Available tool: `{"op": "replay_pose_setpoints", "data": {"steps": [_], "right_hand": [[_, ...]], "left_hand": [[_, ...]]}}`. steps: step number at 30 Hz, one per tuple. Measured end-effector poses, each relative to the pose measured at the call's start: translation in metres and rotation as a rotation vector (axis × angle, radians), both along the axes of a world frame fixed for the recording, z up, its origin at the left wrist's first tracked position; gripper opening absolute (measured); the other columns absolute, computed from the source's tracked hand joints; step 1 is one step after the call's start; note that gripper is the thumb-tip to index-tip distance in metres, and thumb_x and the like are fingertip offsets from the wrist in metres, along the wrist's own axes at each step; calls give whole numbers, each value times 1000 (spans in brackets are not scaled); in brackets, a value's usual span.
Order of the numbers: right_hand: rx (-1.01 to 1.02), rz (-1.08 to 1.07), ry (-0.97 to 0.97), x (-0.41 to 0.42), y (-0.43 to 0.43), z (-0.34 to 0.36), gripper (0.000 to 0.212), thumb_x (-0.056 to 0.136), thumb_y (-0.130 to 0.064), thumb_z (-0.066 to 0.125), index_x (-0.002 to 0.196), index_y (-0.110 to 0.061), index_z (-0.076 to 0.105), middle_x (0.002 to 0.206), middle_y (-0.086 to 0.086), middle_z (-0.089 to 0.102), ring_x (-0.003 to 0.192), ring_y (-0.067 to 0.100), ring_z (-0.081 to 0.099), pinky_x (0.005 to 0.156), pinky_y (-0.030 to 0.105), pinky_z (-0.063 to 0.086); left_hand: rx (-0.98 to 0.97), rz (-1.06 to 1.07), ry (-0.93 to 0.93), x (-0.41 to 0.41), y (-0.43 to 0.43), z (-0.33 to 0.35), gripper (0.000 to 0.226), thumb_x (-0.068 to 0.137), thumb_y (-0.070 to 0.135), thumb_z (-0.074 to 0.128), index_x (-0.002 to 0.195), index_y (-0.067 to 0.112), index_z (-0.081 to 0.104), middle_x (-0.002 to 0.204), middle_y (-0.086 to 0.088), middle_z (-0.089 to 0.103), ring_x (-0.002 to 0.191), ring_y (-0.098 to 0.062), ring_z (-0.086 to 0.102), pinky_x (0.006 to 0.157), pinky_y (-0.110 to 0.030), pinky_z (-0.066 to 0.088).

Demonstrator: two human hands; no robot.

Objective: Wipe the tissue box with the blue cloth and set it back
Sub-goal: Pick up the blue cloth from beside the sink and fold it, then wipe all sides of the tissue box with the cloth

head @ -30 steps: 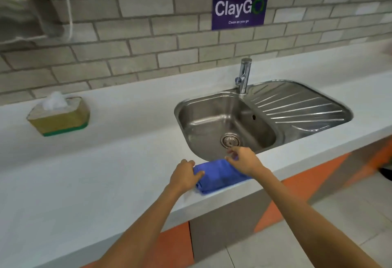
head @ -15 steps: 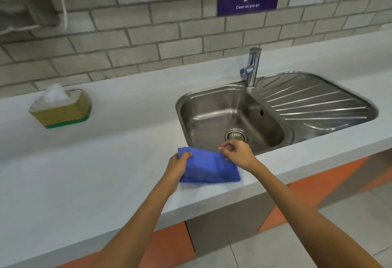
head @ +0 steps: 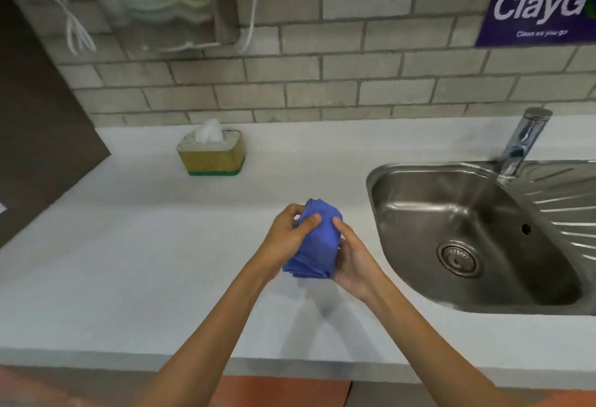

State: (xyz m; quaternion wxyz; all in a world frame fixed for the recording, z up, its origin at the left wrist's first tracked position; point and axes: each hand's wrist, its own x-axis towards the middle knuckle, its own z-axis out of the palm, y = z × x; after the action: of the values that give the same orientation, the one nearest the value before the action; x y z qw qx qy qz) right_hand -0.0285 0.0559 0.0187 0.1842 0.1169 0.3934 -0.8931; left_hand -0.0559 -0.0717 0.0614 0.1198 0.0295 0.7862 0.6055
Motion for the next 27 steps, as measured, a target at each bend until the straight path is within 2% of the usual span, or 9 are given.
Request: {"op": "replay_pose_setpoints", "data": {"steps": [4, 7, 9, 11, 13, 15, 19, 22, 27], "right_hand": [[66, 23, 38, -31, -51, 3, 43, 80, -26, 60, 117, -5, 61, 109, 15, 71, 95, 28, 69, 75, 36, 59], [188, -5, 61, -58, -89, 7, 41, 81, -20, 61, 119, -5, 60, 117, 20, 66, 103, 35, 64, 81, 43, 56], [223, -5, 99, -76, -115, 12, 38, 81, -18, 63, 117, -6, 61, 114, 19, 68, 98, 34, 66, 77, 46, 57], [256, 19, 123, -91, -140, 18, 38, 82, -20, 63, 117, -7, 62, 110, 17, 69, 95, 32, 67, 77, 44, 57], [295, 81, 147, -106, -165, 23, 36, 83, -22, 63, 116, -8, 63, 106, 14, 71, 91, 28, 68, 71, 38, 59], [354, 156, 178, -120, -190, 28, 33, 83, -23, 63, 112, -8, 65, 99, 11, 72, 84, 23, 69, 66, 31, 58], [570, 148, 229, -147, -232, 33, 26, 82, -23, 67, 103, -8, 68, 93, 9, 72, 79, 18, 69, 65, 22, 55], [719, 83, 280, -169, -253, 34, 22, 80, -25, 70, 97, -11, 68, 91, 7, 71, 75, 14, 68, 60, 17, 54], [841, -111, 235, -209, -246, 24, 18, 88, -26, 60, 99, -13, 64, 96, 12, 67, 72, 16, 62, 61, 24, 52]], "left_hand": [[-194, 187, 240, -30, -61, -7, 8, 84, 20, 65, 86, 16, 58, 86, -2, 64, 71, -13, 57, 60, -11, 44], [-278, 284, 273, -54, -105, -13, 19, 82, 26, 68, 94, 13, 62, 94, -1, 65, 72, -14, 56, 61, -18, 43], [-147, 282, 141, -68, -135, -14, 33, 81, 34, 68, 105, 13, 60, 108, -1, 66, 88, -15, 61, 69, -19, 47], [137, 110, -111, -80, -166, -14, 45, 80, 43, 66, 114, 14, 61, 118, -6, 68, 102, -21, 66, 80, -26, 54], [445, -28, -306, -90, -199, -15, 43, 77, 46, 66, 110, 18, 70, 110, -10, 73, 99, -22, 70, 76, -30, 59], [644, -58, -410, -100, -226, -21, 45, 70, 44, 72, 105, 16, 73, 104, -14, 74, 92, -25, 72, 73, -33, 60], [762, -86, -489, -122, -261, -34, 48, 66, 38, 79, 104, 10, 73, 101, -18, 74, 91, -30, 72, 72, -37, 60], [775, -3, -520, -138, -283, -41, 49, 76, 36, 66, 117, 8, 64, 104, -18, 73, 91, -30, 72, 71, -36, 61], [729, 161, -538, -173, -319, -53, 37, 92, 38, 49, 115, 11, 60, 89, -9, 78, 76, -22, 75, 60, -32, 61]]}}
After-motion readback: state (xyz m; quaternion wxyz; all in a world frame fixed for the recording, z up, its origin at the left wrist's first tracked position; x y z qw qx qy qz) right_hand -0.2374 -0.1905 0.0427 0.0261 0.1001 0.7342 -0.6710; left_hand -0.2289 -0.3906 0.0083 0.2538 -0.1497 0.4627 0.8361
